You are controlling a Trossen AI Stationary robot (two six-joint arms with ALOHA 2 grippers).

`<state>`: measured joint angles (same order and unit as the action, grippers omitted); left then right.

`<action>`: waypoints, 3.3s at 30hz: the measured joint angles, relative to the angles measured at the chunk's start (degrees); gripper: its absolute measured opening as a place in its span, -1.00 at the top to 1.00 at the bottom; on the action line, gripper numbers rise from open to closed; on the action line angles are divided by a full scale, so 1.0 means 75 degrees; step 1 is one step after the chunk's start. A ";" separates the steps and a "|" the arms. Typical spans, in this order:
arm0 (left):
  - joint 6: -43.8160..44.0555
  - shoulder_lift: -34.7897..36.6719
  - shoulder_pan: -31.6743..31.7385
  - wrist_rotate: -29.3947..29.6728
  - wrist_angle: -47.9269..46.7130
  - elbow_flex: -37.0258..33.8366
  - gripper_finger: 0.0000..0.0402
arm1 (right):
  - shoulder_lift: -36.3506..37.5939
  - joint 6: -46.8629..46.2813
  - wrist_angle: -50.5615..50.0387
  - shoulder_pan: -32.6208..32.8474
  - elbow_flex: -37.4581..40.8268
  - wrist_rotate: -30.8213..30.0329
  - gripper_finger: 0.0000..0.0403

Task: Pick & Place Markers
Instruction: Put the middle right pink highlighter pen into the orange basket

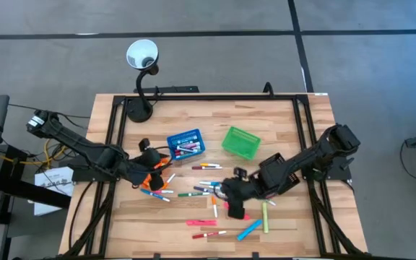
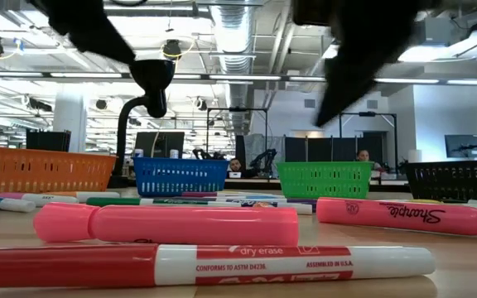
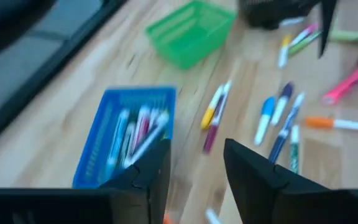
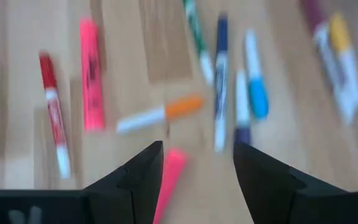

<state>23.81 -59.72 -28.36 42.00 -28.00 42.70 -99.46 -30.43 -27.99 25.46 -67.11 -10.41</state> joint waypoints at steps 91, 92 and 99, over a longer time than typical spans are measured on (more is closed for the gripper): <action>-0.2678 -0.3547 0.1588 -0.2247 0.4845 -0.0568 0.67 | -0.1151 0.5543 0.3218 -0.2464 -0.0010 0.0201 0.67; -0.2676 -0.3547 0.1588 -0.2247 0.4847 -0.0568 0.67 | -0.1151 0.5542 0.3218 -0.2464 -0.0012 0.0201 0.66; -0.2284 -0.3541 0.1581 -0.2247 0.4905 -0.0565 0.59 | -0.1145 0.5384 0.3232 -0.2414 -0.0015 0.0173 0.43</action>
<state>6.68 -86.28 -16.50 25.15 8.80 38.46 -108.05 9.96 -3.75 7.35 -67.22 -9.12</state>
